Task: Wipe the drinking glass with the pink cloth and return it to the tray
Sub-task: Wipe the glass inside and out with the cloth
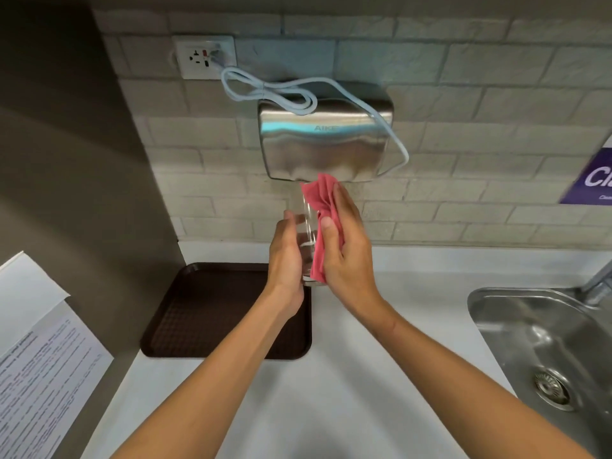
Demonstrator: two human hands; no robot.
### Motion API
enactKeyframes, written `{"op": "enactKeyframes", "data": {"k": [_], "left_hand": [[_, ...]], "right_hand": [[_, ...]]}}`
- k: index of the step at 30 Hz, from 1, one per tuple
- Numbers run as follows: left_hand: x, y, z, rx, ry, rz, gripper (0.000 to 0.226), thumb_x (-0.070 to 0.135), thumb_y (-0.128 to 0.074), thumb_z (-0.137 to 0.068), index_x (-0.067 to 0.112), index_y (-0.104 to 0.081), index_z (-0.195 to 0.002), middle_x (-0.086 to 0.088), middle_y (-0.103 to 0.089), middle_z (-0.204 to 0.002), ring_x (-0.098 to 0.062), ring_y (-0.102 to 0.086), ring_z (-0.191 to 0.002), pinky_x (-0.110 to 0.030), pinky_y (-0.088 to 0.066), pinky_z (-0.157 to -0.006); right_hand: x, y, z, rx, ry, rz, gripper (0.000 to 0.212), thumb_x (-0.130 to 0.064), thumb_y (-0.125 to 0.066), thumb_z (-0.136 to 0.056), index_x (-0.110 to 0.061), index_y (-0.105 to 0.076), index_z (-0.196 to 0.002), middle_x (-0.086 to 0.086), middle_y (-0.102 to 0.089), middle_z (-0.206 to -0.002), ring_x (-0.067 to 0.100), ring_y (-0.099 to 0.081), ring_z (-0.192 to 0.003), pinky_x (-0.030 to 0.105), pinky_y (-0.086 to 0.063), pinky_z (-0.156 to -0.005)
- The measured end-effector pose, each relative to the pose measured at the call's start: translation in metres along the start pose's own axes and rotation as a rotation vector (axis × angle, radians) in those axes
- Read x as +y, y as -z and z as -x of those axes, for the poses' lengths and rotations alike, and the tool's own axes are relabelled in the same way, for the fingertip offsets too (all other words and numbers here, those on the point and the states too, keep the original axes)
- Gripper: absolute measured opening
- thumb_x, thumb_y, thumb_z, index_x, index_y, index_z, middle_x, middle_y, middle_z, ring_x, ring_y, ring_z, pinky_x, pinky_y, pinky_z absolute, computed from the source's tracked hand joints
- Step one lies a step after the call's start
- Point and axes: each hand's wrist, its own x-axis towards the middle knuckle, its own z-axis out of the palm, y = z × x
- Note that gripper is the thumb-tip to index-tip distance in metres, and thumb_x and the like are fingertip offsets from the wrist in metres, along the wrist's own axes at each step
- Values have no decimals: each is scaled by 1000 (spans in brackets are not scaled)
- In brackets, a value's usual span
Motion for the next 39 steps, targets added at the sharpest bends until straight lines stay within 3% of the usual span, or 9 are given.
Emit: {"op": "enactKeyframes", "data": {"k": [3, 9, 14, 18, 20, 23, 28, 32, 39], "left_hand": [[5, -4, -2, -11, -34, -67, 62, 76, -41, -96, 33, -70, -129, -3, -78, -128, -21, -75, -118, -47, -63, -98], [16, 3, -9, 105, -65, -77, 54, 63, -32, -109, 24, -60, -133, -3, -72, -127, -24, -67, -124, -52, -51, -113], [11, 0, -3, -26, -59, -116, 56, 68, -35, -106, 37, -64, -143, 4, -73, -136, -14, -69, -125, -44, -57, -107], [15, 2, -5, -24, -57, -108, 62, 70, -34, -106, 30, -73, -131, -2, -82, -119, -16, -78, -111, -34, -60, -95], [13, 7, -8, -30, -41, -85, 69, 74, -33, -104, 25, -77, -123, -7, -83, -115, -20, -79, -111, -38, -59, -100], [12, 9, -6, -4, -68, -74, 52, 69, -29, -107, 38, -71, -110, -2, -81, -113, -18, -75, -112, -38, -56, -105], [0, 8, -1, -30, -107, -97, 67, 83, -32, -98, 42, -67, -139, 4, -74, -137, -15, -67, -131, -49, -51, -116], [0, 6, 0, -48, -124, -92, 74, 85, -36, -90, 41, -63, -144, 6, -74, -138, -12, -68, -130, -47, -53, -115], [9, 14, -3, -56, -110, -5, 79, 84, -33, -85, 42, -57, -147, -7, -67, -148, -23, -66, -134, -47, -49, -118]], "right_hand": [[-3, -3, -6, 15, -4, 12, 53, -17, -39, -111, -10, -27, -163, 4, -30, -171, 12, -23, -160, 41, -24, -131], [2, -10, 22, -101, 12, 80, 54, -22, -37, -111, -13, -25, -163, 1, -20, -174, 11, -12, -162, 24, -16, -131], [-5, -8, -4, -32, -18, 78, 54, -20, -36, -111, -12, -25, -163, 3, -24, -173, 9, -16, -161, 33, -19, -132], [-5, -14, 14, -41, 30, 130, 53, -12, -40, -112, -15, -25, -162, 1, -21, -173, 3, -11, -161, 29, -16, -132], [1, -14, 30, -67, 67, 150, 53, -9, -42, -111, -14, -28, -161, 1, -22, -173, 3, -13, -160, 29, -18, -132], [11, -9, 45, -121, 172, 232, 50, -9, -44, -110, -7, -35, -159, 4, -22, -171, 16, -20, -161, 42, -28, -130], [-5, 1, 11, -156, 161, 333, 52, -23, -34, -110, -3, -37, -158, 11, -22, -171, 14, -11, -160, 39, -20, -131], [-7, 2, 1, -116, 182, 359, 51, -22, -35, -110, -3, -37, -158, 13, -25, -171, 22, -17, -161, 43, -22, -131], [19, 3, 47, -204, 489, 524, 46, -16, -38, -111, 2, -43, -153, 16, -37, -164, 36, -22, -160, 56, -33, -125]]}}
